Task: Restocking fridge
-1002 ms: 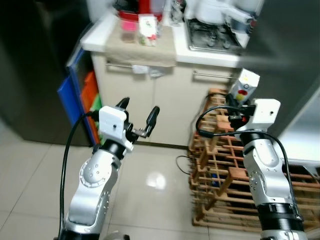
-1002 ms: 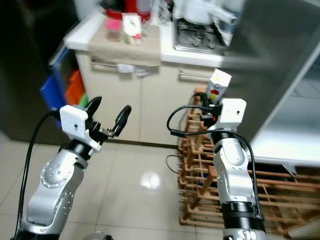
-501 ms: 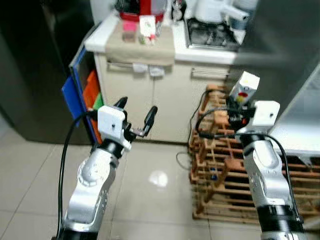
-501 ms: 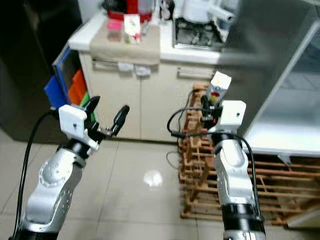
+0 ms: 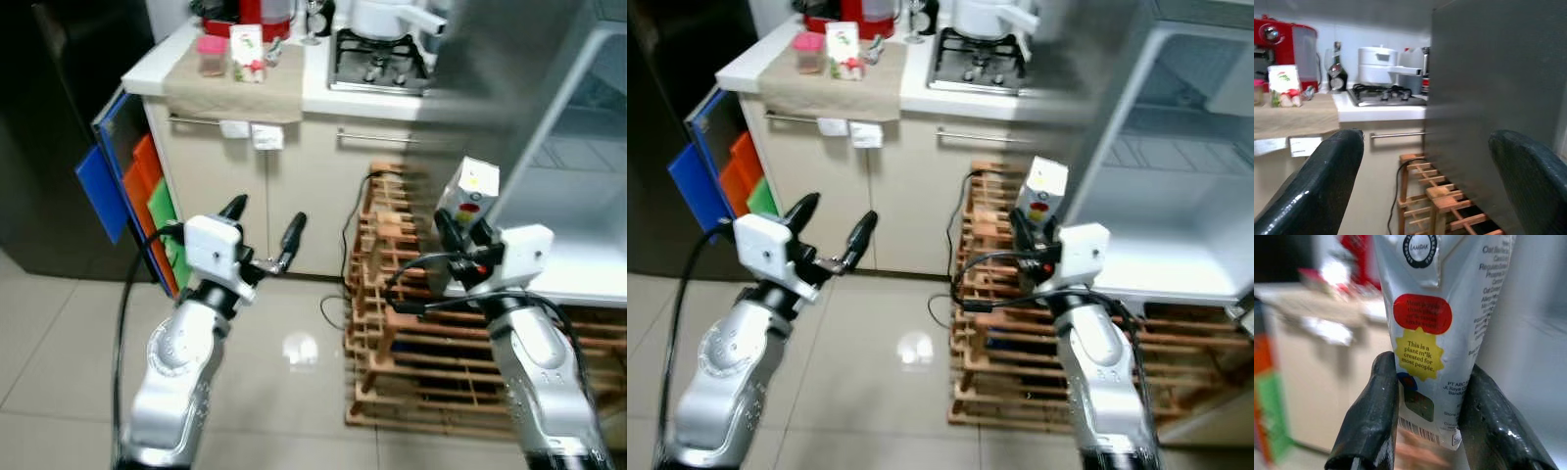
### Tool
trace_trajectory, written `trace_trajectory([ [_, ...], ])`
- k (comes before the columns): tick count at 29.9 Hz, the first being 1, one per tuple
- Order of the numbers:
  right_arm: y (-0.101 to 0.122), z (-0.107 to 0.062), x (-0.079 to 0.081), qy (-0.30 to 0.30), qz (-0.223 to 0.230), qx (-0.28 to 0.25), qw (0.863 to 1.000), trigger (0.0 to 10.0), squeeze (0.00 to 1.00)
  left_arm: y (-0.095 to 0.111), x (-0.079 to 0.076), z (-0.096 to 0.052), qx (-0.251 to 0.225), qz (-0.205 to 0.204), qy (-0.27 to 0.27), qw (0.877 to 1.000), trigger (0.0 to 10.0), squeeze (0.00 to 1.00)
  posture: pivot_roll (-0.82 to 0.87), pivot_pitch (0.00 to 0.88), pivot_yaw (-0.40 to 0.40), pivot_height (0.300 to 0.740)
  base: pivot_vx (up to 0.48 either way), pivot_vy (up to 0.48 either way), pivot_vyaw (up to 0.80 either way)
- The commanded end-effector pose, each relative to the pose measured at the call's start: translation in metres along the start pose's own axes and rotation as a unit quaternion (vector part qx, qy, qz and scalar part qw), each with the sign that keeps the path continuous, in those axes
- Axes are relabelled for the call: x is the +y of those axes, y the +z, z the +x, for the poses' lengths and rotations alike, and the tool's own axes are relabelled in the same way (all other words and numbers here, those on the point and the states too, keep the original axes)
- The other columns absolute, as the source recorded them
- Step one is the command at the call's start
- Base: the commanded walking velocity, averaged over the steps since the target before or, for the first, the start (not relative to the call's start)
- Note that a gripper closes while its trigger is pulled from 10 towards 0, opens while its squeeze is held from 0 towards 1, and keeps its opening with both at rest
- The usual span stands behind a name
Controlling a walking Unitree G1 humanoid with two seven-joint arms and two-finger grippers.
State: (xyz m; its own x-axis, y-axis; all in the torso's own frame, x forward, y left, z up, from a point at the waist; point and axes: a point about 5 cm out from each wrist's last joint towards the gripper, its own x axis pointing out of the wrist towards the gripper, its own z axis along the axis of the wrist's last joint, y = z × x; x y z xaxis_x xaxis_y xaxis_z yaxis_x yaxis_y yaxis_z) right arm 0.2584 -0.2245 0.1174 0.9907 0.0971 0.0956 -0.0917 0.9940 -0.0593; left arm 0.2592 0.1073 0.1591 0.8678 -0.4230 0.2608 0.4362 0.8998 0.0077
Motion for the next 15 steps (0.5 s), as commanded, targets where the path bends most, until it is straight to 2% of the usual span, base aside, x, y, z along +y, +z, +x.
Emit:
trace_trajectory([
  [1,0.0,-0.002,-0.009,-0.023,0.009,-0.001,1.0,10.0,0.0,0.001,0.006,0.0,0.003,0.005,0.004,1.0,10.0,0.0,-0.06,0.0,-0.046,0.74,0.0,0.0,0.0],
  [2,-0.007,-0.008,-0.029,-0.075,-0.005,0.019,0.997,10.0,0.0,0.0,0.007,0.002,0.007,0.007,0.004,1.0,10.0,0.0,-0.08,0.0,-0.036,0.74,0.0,0.0,0.0],
  [3,-0.01,-0.011,-0.04,-0.11,-0.006,0.029,0.993,10.0,0.0,-0.001,0.007,0.004,0.011,0.011,0.003,1.0,10.0,0.0,-0.08,0.0,-0.029,0.74,0.0,0.0,0.0],
  [6,-0.014,-0.018,-0.064,-0.191,-0.006,0.046,0.98,10.0,0.0,-0.005,0.008,0.01,0.028,0.02,0.007,0.999,10.0,0.0,-0.09,0.0,-0.024,0.74,0.0,0.0,0.0],
  [10,-0.01,-0.017,-0.064,-0.204,-0.011,0.036,0.978,10.0,0.0,-0.006,0.009,0.016,0.032,0.011,0.009,0.999,10.0,0.0,-0.09,0.0,-0.015,0.74,0.0,0.0,0.0],
  [11,-0.009,-0.012,-0.058,-0.194,-0.017,0.034,0.98,10.0,0.0,-0.005,0.008,0.018,0.028,0.007,0.005,1.0,10.0,0.0,-0.1,0.0,-0.012,0.74,0.0,0.0,0.0],
  [13,-0.006,-0.006,-0.045,-0.17,-0.017,0.02,0.985,10.0,0.0,-0.005,0.007,0.018,0.028,0.0,0.001,1.0,10.0,0.0,-0.1,0.0,-0.01,0.74,0.0,0.0,-0.74],
  [15,-0.005,-0.004,-0.041,-0.162,-0.018,0.015,0.986,10.0,0.0,-0.006,0.007,0.018,0.029,-0.005,0.001,1.0,10.0,0.0,-0.1,0.0,-0.01,0.74,0.0,0.0,-0.74],
])
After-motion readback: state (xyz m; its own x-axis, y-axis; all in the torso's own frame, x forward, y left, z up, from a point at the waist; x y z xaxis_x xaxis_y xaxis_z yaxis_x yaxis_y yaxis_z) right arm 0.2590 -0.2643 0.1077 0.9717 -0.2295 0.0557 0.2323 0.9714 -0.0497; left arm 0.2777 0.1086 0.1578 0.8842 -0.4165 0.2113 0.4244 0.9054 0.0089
